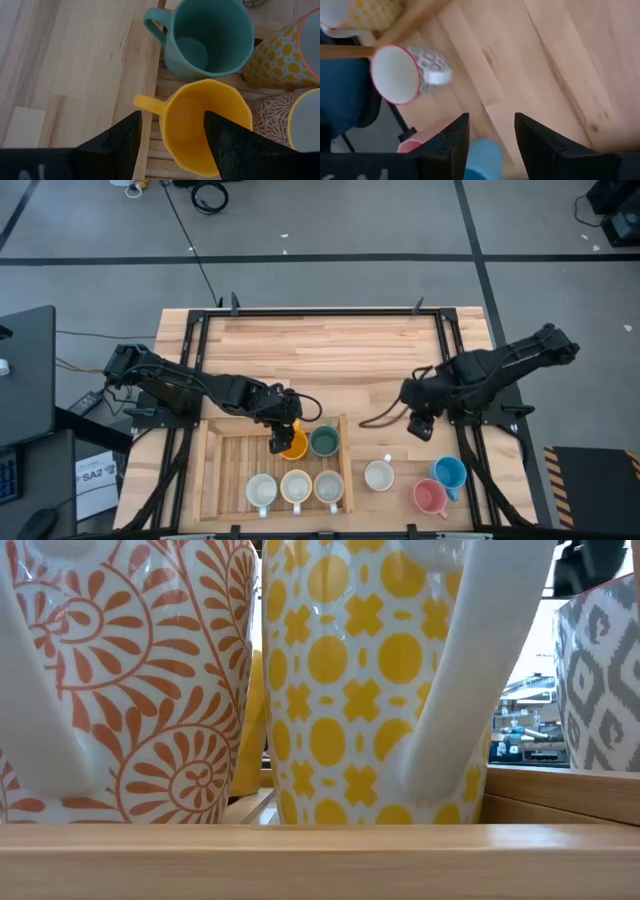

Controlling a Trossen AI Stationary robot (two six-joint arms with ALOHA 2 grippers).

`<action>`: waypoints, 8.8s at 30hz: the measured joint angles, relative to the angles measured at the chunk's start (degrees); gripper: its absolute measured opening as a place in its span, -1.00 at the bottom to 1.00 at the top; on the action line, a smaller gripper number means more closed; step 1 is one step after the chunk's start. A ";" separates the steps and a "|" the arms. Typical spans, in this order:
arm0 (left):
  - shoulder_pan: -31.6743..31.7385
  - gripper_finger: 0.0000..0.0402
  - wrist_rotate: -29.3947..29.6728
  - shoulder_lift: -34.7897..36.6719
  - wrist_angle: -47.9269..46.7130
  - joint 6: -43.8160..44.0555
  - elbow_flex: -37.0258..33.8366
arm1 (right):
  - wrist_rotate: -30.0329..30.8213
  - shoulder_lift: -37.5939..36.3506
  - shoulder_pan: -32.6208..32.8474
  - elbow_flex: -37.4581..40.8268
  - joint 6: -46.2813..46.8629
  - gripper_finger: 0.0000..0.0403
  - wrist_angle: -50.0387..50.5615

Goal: Place coffee mugs
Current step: Put the blue mug on the shelf

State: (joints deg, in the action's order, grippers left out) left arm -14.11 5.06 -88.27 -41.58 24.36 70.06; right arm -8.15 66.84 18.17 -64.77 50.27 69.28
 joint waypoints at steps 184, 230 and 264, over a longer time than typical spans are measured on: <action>19.80 0.10 1.28 16.08 -23.08 -28.49 -0.04 | 5.02 59.80 -32.23 -49.09 -39.98 -0.87 -10.09; 19.76 0.10 1.09 16.04 -21.86 -28.38 -0.04 | 5.46 59.44 -29.35 -44.11 -39.49 -0.82 -9.63; 19.78 0.10 1.09 16.04 -21.66 -28.43 -0.04 | 5.41 59.59 -29.53 -44.04 -39.60 -0.36 -11.17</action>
State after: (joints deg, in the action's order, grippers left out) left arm 5.67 6.15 -72.23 -63.24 -4.08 70.02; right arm -2.75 126.43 -11.36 -108.81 10.67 58.11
